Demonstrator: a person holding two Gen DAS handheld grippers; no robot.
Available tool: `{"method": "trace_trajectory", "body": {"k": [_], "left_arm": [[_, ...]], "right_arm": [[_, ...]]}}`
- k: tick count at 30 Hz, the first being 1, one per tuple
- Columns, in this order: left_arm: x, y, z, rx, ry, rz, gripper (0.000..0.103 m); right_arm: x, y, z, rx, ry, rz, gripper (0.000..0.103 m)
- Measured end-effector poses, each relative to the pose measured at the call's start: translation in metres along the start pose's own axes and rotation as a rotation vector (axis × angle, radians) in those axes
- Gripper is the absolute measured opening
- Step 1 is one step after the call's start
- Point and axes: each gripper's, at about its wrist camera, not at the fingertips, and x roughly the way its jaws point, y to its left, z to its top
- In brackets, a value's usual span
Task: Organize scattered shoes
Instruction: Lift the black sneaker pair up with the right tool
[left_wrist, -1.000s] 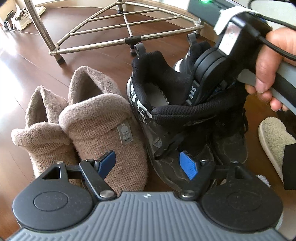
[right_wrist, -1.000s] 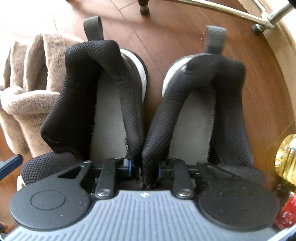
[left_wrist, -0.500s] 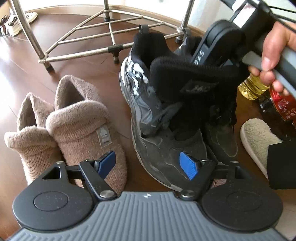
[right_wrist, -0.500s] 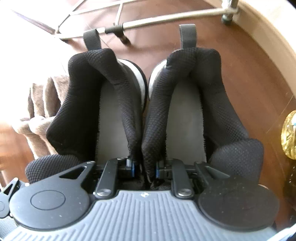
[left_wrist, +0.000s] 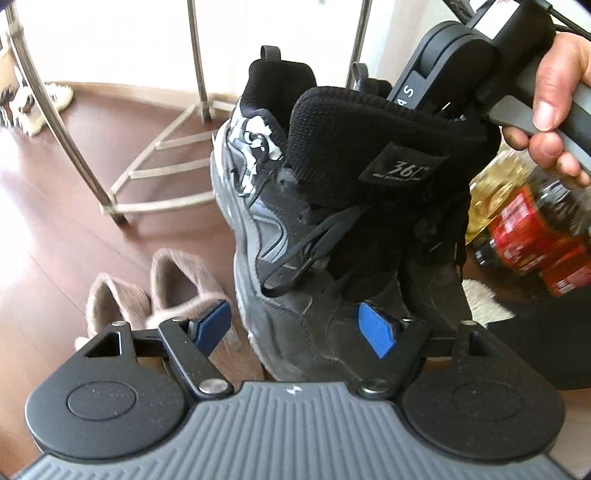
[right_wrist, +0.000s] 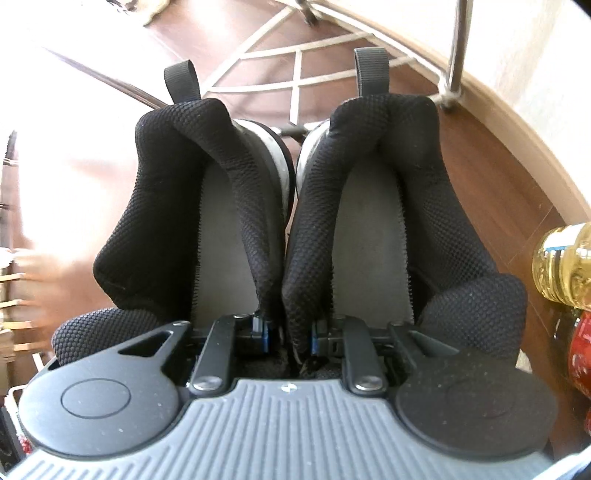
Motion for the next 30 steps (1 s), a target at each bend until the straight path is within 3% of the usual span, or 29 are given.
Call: {"method": "trace_trajectory", "body": {"k": [7,18,23,30], "left_arm": [[-0.108,0.009,0.048,0.07,-0.045,0.013,0.078],[-0.289,-0.012,0.135,0.296,-0.155,0.0,0.078],[-0.356,-0.025,0.183,0.36,-0.2,0.081,0.077],[-0.424,-0.042,0.246,0.362,-0.296,0.169,0.081]], "right_arm": [[-0.12,0.06,-0.001,0.034,-0.059,0.044,0.017],[-0.308,0.137,-0.025,0.072,-0.22,0.11,0.017],[-0.394,0.172,-0.024,0.065,-0.276,0.181,0.017],[-0.51,0.222,0.001,-0.042,-0.367,0.224,0.017]]}}
